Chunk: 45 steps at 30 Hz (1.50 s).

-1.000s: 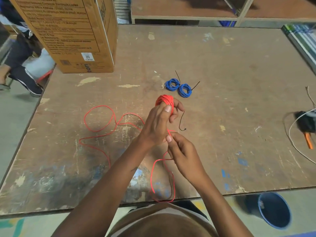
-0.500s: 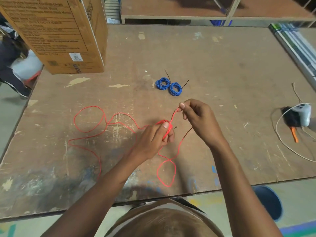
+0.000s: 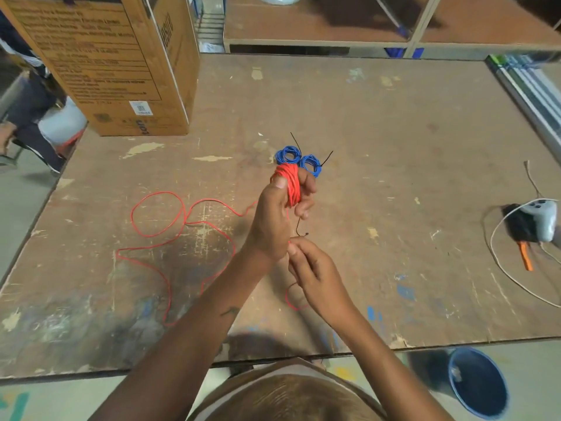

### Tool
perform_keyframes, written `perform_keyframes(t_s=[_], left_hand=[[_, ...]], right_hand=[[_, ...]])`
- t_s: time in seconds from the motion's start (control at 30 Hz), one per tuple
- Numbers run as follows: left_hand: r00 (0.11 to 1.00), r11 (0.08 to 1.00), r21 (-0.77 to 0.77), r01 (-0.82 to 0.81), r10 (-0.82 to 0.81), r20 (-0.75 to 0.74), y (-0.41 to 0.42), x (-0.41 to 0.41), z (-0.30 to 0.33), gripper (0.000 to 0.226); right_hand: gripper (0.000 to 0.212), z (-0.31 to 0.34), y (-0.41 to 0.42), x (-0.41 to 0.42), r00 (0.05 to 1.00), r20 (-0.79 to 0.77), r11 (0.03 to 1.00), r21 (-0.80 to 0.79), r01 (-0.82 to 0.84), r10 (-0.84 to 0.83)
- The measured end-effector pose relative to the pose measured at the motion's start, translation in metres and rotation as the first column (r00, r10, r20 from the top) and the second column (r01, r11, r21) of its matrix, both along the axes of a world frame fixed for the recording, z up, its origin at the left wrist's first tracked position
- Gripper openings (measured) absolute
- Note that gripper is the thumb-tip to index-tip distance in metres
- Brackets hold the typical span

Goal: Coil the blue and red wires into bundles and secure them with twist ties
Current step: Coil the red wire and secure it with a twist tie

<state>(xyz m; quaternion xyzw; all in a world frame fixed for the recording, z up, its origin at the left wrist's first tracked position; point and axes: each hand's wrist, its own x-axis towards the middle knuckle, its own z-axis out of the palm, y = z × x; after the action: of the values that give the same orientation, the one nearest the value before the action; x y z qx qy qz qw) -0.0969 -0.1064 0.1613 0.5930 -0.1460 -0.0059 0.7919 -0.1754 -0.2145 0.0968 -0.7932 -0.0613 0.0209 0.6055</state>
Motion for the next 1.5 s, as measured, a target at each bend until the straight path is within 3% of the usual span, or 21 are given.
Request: perform_keyframes(t_s=[0.13, 0.2, 0.37, 0.47, 0.5, 0.57, 0.63, 0.67, 0.73, 0.83, 0.93, 1.07, 1.17, 1.23, 1.37, 1.5], left_hand=[[0.99, 0.914, 0.39, -0.116, 0.077, 0.115, 0.001, 0.015, -0.027, 0.051], [0.996, 0.909, 0.411, -0.076, 0.048, 0.076, -0.001, 0.012, -0.039, 0.051], [0.995, 0.917, 0.389, -0.09, 0.103, -0.013, -0.005, 0.008, -0.056, 0.052], [0.997, 0.866, 0.5, -0.012, 0.052, -0.065, 0.003, 0.004, -0.067, 0.053], [0.994, 0.814, 0.581, 0.023, 0.045, -0.102, 0.004, 0.0, -0.067, 0.053], [0.989, 0.75, 0.653, 0.103, -0.006, -0.149, 0.0, -0.013, -0.061, 0.049], [0.978, 0.817, 0.536, 0.21, -0.171, -0.123, -0.013, -0.026, -0.055, 0.049], [0.967, 0.857, 0.447, 0.256, -0.222, -0.128, -0.019, -0.032, -0.053, 0.049], [0.942, 0.903, 0.283, 0.325, -0.284, -0.177, -0.026, -0.038, -0.051, 0.049], [0.884, 0.882, 0.174, 0.437, -0.386, -0.263, -0.025, -0.034, -0.05, 0.049], [0.856, 0.862, 0.214, 0.46, -0.366, -0.366, -0.021, -0.018, -0.054, 0.053], [0.858, 0.878, 0.289, 0.382, -0.22, -0.464, -0.018, -0.001, -0.069, 0.058], [0.889, 0.896, 0.321, 0.305, -0.147, -0.435, -0.024, -0.002, -0.074, 0.058], [0.9, 0.927, 0.265, 0.267, -0.142, -0.412, -0.031, -0.009, -0.072, 0.056], [0.916, 0.962, 0.181, 0.203, -0.121, -0.382, -0.042, -0.017, -0.066, 0.054], [0.911, 0.963, 0.159, 0.217, -0.142, -0.386, -0.042, -0.014, -0.059, 0.057]], right_hand=[[0.026, 0.017, -0.019, -0.004, 0.996, -0.089, 0.997, 0.076, 0.011, -0.005], [0.029, 0.031, -0.033, 0.001, 0.99, -0.138, 0.993, 0.107, 0.04, -0.025], [0.022, 0.071, -0.067, -0.008, 0.985, -0.142, 0.972, 0.225, -0.067, 0.101], [0.023, 0.086, -0.083, -0.007, 0.977, -0.198, 0.948, 0.318, -0.008, 0.074], [0.021, 0.089, -0.087, -0.003, 0.979, -0.197, 0.962, 0.272, 0.015, 0.041], [0.022, 0.092, -0.097, 0.01, 0.996, -0.068, 0.998, -0.015, 0.055, -0.056], [0.021, 0.095, -0.107, 0.028, 0.986, 0.13, 0.922, -0.36, 0.141, -0.1], [0.018, 0.096, -0.111, 0.037, 0.975, 0.196, 0.882, -0.433, 0.183, -0.105], [0.012, 0.09, -0.115, 0.055, 0.969, 0.224, 0.909, -0.375, 0.183, -0.103], [0.006, 0.068, -0.111, 0.069, 0.969, 0.232, 0.96, -0.24, 0.143, -0.087], [0.008, 0.051, -0.109, 0.068, 0.929, 0.337, 0.966, -0.15, 0.212, -0.152], [0.008, 0.054, -0.1, 0.06, 0.872, 0.469, 0.955, -0.167, 0.245, -0.141], [0.01, 0.061, -0.09, 0.058, 0.859, 0.498, 0.954, -0.182, 0.237, -0.118], [0.01, 0.061, -0.093, 0.067, 0.862, 0.483, 0.946, -0.183, 0.269, -0.152], [0.008, 0.057, -0.105, 0.086, 0.916, 0.347, 0.969, -0.064, 0.239, -0.203], [0.008, 0.058, -0.11, 0.089, 0.918, 0.35, 0.981, 0.023, 0.193, -0.188]])
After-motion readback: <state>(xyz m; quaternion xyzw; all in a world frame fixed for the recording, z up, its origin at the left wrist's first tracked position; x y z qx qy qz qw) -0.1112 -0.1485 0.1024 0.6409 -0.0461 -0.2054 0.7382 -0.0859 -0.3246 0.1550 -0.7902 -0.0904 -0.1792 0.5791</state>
